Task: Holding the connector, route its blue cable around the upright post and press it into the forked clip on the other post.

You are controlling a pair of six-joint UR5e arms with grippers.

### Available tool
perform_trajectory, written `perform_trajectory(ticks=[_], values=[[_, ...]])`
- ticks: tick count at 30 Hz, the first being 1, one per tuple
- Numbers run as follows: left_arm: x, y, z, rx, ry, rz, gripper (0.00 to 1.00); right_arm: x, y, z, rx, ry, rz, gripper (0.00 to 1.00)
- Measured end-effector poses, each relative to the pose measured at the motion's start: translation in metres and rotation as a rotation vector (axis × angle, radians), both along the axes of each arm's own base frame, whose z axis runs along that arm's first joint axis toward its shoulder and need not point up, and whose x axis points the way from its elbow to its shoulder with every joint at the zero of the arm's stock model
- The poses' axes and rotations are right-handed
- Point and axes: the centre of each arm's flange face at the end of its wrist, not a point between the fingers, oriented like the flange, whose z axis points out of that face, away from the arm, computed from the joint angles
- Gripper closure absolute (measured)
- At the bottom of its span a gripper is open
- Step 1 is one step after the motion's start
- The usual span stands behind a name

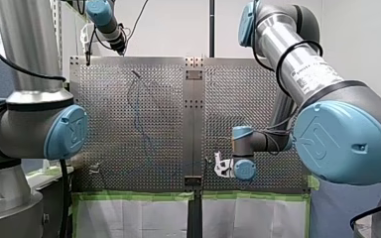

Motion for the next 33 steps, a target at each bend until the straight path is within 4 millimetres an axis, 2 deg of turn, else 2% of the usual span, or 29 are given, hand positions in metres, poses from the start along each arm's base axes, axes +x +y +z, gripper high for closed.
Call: perform_trajectory(ticks=[5,18,33], values=[[0.006,-0.001,-0.006,0.003,0.019,-0.002,0.0,0.0,0.0,0.0,-0.001,-0.001,0.0,0.92],[0.003,0.0,-0.005,0.003,0.016,0.023,0.0,0.001,0.0,0.0,-0.003,-0.003,0.001,0.92],[0.009,-0.007,-0.015,0.001,0.047,0.014,0.0,0.0,0.0,0.001,-0.003,-0.004,0.0,0.92]])
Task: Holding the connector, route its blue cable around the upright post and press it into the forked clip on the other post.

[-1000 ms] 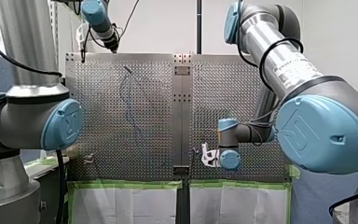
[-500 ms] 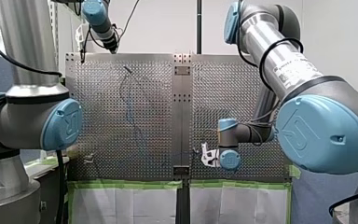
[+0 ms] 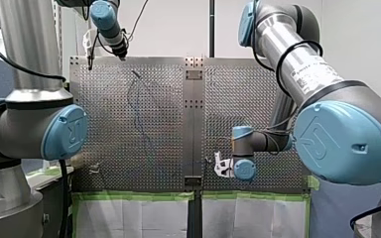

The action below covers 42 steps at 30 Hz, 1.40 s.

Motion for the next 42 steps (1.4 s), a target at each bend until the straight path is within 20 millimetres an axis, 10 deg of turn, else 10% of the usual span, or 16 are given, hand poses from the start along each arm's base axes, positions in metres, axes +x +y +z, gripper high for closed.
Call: perform_trajectory(ticks=[42], values=[[-0.009,-0.007,-0.015,0.025,0.085,0.086,0.0,0.001,0.001,0.0,0.005,0.004,0.002,0.92]])
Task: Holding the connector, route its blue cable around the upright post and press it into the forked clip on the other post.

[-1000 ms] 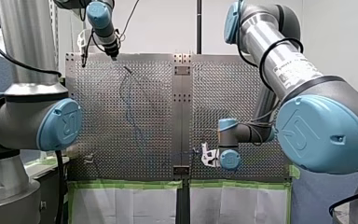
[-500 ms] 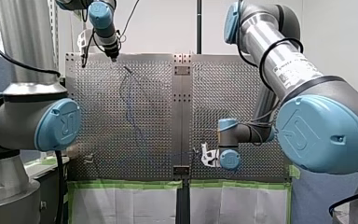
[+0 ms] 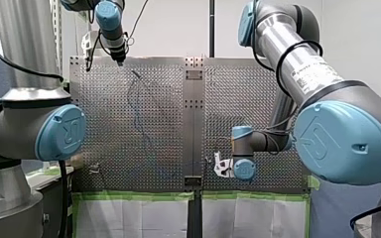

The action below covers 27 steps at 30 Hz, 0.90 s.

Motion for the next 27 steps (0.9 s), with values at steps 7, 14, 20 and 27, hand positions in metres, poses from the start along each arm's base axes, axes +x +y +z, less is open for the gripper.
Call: perform_trajectory(ticks=[7,14,20,27], values=[[0.0,-0.001,0.0,0.001,0.0,0.0,0.0,0.0,0.0,0.0,0.0,0.0,0.0,0.92],[0.003,-0.002,0.002,0.025,-0.027,-0.009,0.0,0.001,0.001,0.0,0.0,0.0,0.002,0.92],[0.007,-0.003,-0.001,0.065,-0.053,-0.021,0.0,0.001,0.001,0.0,0.0,0.0,0.002,0.92],[0.009,-0.007,-0.022,0.099,-0.052,-0.048,0.0,0.001,0.0,0.001,-0.003,-0.004,0.002,0.92]])
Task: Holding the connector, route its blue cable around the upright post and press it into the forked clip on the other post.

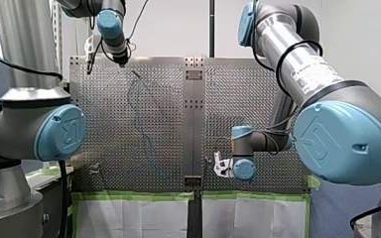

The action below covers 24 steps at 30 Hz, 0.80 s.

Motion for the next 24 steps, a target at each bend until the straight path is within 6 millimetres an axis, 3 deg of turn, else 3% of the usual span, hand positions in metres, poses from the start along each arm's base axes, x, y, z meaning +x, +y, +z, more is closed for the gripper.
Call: perform_trajectory(ticks=[9,24], values=[[0.007,-0.008,-0.044,0.066,0.042,-0.037,0.0,0.001,0.0,0.0,-0.002,-0.005,0.003,0.92],[0.021,-0.031,-0.15,0.216,0.177,-0.143,0.0,0.002,0.001,0.0,-0.002,-0.005,0.005,0.92]])
